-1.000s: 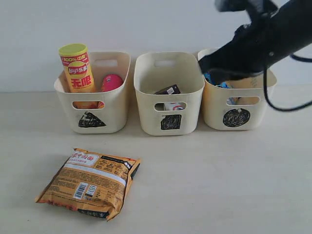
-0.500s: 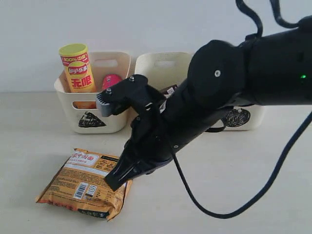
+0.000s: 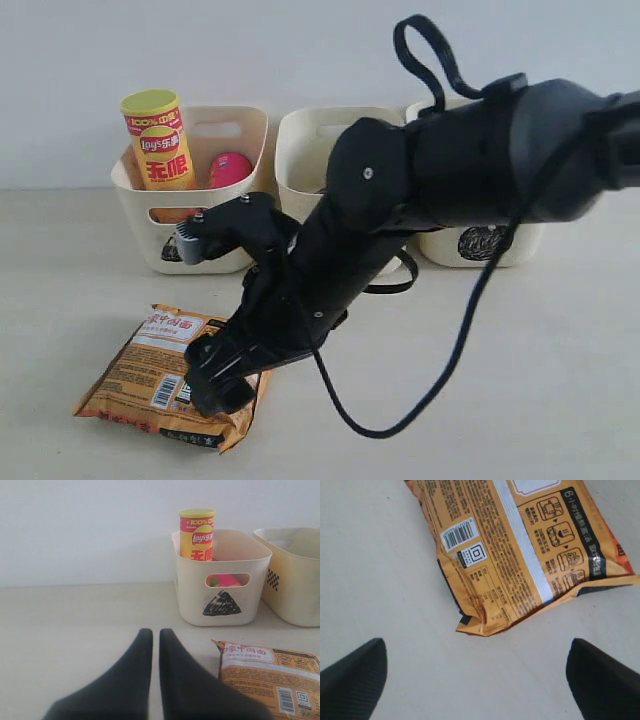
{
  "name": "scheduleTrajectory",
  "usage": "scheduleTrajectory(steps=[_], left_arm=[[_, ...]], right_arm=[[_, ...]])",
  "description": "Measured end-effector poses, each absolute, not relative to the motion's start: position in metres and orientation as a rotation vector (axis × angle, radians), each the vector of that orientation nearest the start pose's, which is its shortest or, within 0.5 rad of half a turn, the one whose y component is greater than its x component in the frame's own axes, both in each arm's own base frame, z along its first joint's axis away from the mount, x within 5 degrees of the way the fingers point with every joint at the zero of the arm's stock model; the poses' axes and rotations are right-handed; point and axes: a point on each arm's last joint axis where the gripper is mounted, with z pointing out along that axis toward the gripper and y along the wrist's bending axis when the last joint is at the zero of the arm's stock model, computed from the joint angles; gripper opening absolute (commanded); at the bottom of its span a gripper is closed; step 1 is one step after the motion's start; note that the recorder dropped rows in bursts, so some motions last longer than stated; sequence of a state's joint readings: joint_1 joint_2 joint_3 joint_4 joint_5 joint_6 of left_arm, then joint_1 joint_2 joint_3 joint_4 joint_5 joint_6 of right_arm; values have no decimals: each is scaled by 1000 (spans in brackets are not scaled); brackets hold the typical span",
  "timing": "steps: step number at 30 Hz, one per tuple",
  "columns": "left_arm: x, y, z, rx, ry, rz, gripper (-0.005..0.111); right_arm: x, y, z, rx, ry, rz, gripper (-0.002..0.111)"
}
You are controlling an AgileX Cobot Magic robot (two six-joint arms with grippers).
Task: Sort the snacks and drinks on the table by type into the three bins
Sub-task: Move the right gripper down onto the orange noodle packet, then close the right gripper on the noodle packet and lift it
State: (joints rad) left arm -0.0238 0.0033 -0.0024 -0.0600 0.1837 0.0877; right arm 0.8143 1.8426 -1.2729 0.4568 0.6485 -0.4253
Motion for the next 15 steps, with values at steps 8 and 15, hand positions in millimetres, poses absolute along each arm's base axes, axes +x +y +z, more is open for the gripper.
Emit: scheduleTrajectory(steps=[8, 15], left_arm=[[56, -2, 197, 52, 1667, -5, 4], [56, -2, 197, 52, 1667, -5, 4]], right_arm=[[278, 330, 190, -1313, 2440, 546, 101], [294, 354, 174, -1412, 2397, 468, 105]])
